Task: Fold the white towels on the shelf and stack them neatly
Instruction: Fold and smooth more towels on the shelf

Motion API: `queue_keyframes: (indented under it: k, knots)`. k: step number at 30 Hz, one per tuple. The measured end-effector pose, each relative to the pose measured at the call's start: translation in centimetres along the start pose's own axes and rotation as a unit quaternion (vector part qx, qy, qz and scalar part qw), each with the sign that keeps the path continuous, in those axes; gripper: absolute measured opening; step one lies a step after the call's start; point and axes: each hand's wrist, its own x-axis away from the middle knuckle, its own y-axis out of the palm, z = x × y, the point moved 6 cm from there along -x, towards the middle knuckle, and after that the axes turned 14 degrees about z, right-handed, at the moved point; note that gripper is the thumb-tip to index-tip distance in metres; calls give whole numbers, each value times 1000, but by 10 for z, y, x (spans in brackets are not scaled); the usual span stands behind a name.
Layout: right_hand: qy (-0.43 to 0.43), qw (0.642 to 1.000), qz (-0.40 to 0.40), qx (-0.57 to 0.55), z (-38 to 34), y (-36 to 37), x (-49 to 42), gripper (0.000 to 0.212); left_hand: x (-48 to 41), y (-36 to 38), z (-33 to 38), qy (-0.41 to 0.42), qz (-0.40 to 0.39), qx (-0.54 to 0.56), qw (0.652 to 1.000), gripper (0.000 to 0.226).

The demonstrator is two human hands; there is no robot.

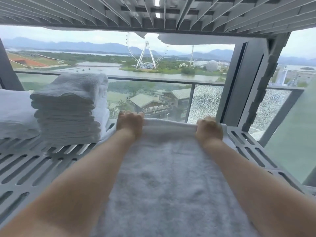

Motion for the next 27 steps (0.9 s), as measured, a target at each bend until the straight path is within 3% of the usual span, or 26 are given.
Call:
queue_keyframes:
  k: [2,6,12,18,27]
  knots:
    - [-7,999,6,44,1,1,5,24,-2,-7,-4,34,29,-29,999,18]
    - [-1,999,28,35,3,-11,7,22,-8,-29,-19,66,81,-49,993,30]
    - [31,998,60,-20,10,-38,10,17,-6,-33,-52,-18,30,-4,999,21]
    - [61,998,-10,-34,5,-44,36,19,17,-41,-54,42,28,-36,998,28]
    - [103,992,66,-14,14,-82,65,27,37,-61,-81,91,76,42,992,13]
